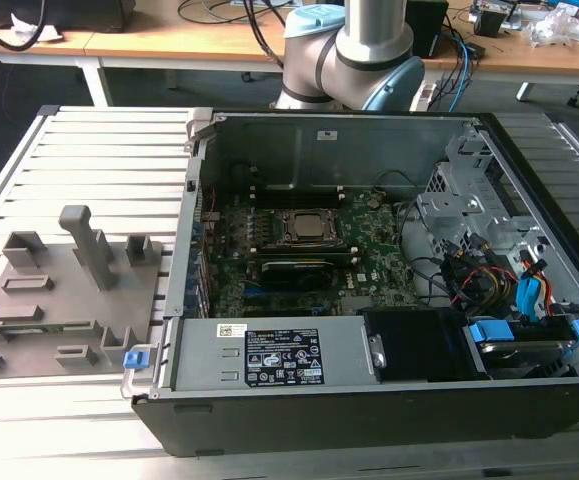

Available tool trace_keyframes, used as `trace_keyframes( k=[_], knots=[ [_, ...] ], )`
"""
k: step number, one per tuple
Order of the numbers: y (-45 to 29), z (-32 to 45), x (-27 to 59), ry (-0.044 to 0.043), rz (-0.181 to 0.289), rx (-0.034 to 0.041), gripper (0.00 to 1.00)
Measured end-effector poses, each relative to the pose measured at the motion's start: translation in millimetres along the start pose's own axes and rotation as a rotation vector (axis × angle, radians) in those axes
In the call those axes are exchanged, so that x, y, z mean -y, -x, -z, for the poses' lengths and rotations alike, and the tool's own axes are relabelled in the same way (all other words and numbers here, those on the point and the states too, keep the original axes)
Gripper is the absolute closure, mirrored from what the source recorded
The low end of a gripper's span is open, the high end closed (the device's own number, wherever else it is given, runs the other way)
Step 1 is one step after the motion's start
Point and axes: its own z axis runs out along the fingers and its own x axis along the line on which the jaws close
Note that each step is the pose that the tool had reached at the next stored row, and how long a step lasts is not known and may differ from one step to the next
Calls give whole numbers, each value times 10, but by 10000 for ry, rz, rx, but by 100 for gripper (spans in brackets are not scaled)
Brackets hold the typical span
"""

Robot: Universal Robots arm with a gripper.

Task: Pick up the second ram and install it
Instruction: 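Pick up the second ram and move it above second insertion slot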

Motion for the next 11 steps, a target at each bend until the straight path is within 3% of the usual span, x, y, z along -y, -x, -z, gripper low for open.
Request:
trace_keyframes(
  k=[11],
  knots=[
    [-2, -81, 4, 1, 0, 0, 70]
  ],
)
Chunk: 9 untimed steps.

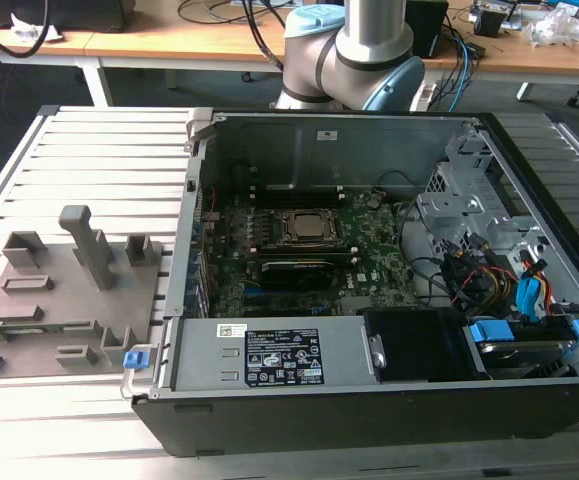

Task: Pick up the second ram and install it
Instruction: 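Pick up the second ram and move it above second insertion slot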

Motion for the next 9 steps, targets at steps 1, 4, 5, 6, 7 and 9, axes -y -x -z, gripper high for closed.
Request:
trace_keyframes(
  k=[1, 4, 5, 6, 7, 9],
  knots=[
    [0, -10, 0, 0, 0, 0, 70],
    [-1, -39, 2, 0, 0, 0, 70],
    [-1, -49, 2, -1, -1, 0, 70],
    [-1, -60, 3, 0, 0, 0, 70],
    [-2, -66, 3, 0, -1, -1, 70],
    [-2, -77, 3, 0, 0, -1, 70]
  ],
)
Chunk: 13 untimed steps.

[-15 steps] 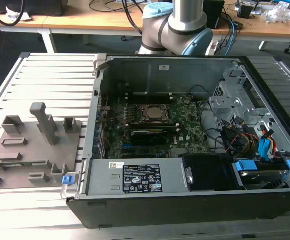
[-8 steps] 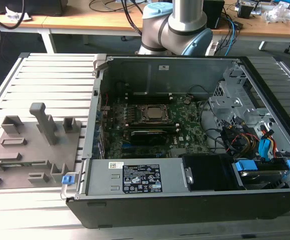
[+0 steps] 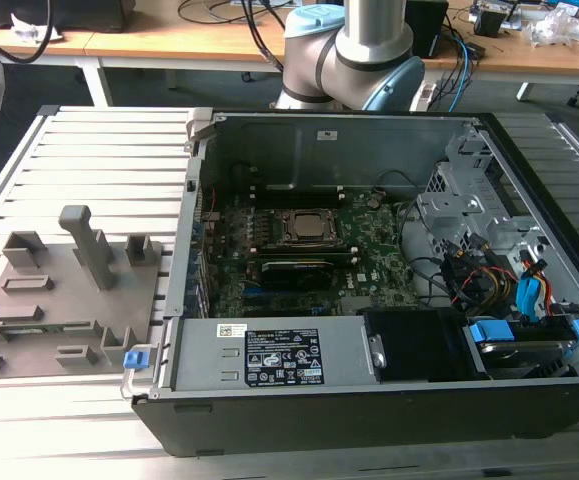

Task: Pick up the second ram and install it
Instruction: 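Pick up the second ram and move it above second insertion slot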

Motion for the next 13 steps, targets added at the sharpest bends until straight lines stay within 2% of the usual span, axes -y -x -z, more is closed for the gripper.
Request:
trace_keyframes(
  k=[13],
  knots=[
    [-2, -93, 4, 0, 0, 1, 70]
  ],
)
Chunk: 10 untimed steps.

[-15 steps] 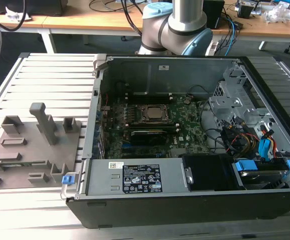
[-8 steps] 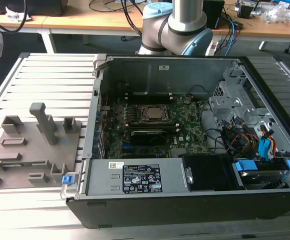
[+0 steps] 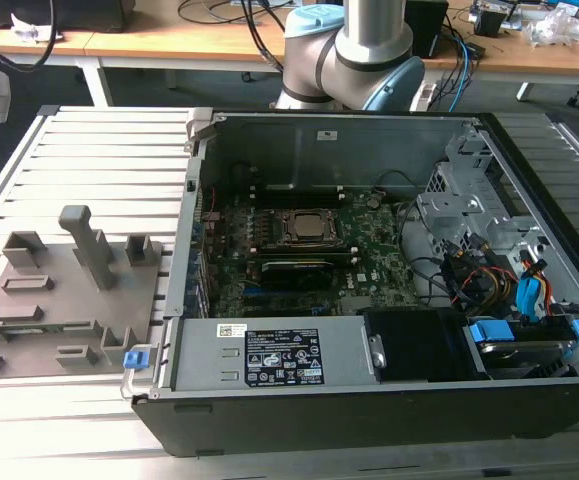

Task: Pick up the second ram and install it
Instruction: 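Pick up the second ram and move it above second insertion slot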

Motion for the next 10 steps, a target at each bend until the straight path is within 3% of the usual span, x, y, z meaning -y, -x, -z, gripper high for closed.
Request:
trace_keyframes(
  k=[10],
  knots=[
    [-2, -71, 3, 0, 0, -1, 70]
  ],
)
